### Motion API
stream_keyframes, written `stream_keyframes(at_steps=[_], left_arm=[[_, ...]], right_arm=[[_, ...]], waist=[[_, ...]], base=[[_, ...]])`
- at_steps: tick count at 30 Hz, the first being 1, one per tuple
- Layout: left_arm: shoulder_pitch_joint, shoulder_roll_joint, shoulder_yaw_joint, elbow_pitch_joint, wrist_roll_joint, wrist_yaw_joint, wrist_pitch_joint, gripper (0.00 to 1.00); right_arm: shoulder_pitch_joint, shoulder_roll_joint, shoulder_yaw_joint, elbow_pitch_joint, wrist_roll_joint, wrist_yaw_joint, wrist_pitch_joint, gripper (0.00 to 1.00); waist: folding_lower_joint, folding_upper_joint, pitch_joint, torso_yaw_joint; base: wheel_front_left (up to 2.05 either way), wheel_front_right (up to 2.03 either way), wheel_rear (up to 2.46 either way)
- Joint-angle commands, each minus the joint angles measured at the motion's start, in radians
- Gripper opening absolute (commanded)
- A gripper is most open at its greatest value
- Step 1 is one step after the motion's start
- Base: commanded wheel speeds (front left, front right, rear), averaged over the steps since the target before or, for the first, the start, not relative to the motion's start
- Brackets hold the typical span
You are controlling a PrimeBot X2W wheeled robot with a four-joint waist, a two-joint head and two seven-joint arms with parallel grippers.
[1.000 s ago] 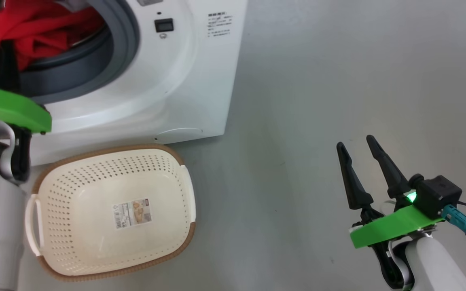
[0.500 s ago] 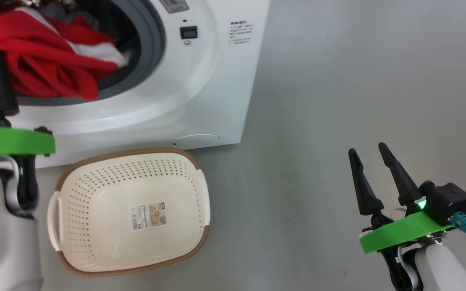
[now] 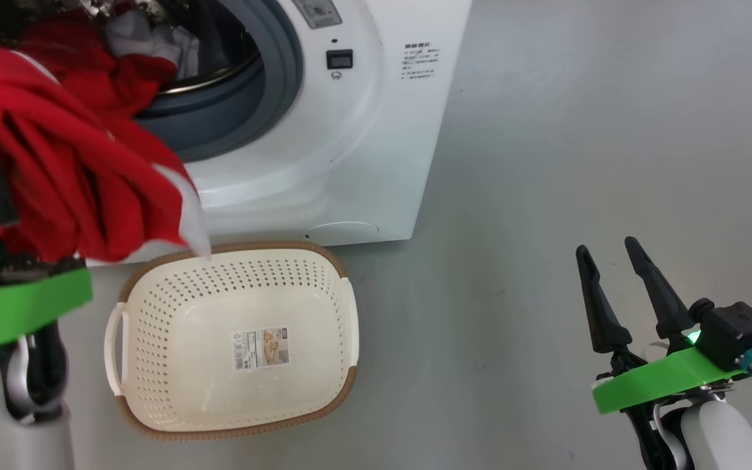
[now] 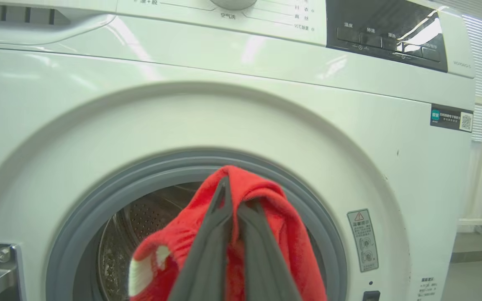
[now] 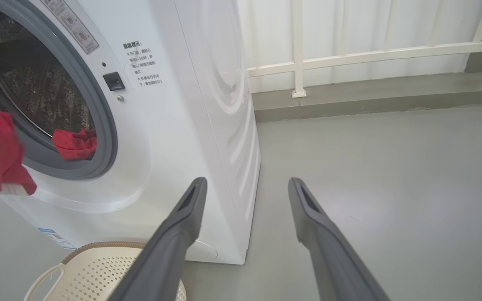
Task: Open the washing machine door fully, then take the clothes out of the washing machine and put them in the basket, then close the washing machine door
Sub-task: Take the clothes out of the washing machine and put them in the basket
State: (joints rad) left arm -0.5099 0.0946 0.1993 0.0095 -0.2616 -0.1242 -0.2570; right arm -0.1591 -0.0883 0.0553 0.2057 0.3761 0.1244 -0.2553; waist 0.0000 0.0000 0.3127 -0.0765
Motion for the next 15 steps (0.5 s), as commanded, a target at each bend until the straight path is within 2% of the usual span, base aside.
stream_keyframes(at_steps=[1, 6, 15], left_arm=[[0.032, 0.018, 0.03, -0.065, -0.004, -0.006, -0.005, 0.0], [0.105, -0.004, 0.018, -0.111, 0.016, -0.006, -0.005, 0.0], [0.211, -0.033, 0.02, 0.04, 0.013, -0.006, -0.005, 0.0]], right_arm=[[0.015, -0.009, 0.019, -0.03, -0.01, 0.006, -0.006, 1.0], [0.006, -0.008, 0.021, -0.035, -0.011, 0.006, -0.006, 1.0], [-0.033, -0.004, 0.04, -0.038, -0.009, 0.006, -0.006, 1.0]], waist=[[0.0, 0.0, 0.006, 0.003], [0.0, 0.0, 0.03, 0.006], [0.0, 0.0, 0.091, -0.017]], base=[[0.0, 0.0, 0.0], [0.0, 0.0, 0.0], [0.0, 0.0, 0.0]])
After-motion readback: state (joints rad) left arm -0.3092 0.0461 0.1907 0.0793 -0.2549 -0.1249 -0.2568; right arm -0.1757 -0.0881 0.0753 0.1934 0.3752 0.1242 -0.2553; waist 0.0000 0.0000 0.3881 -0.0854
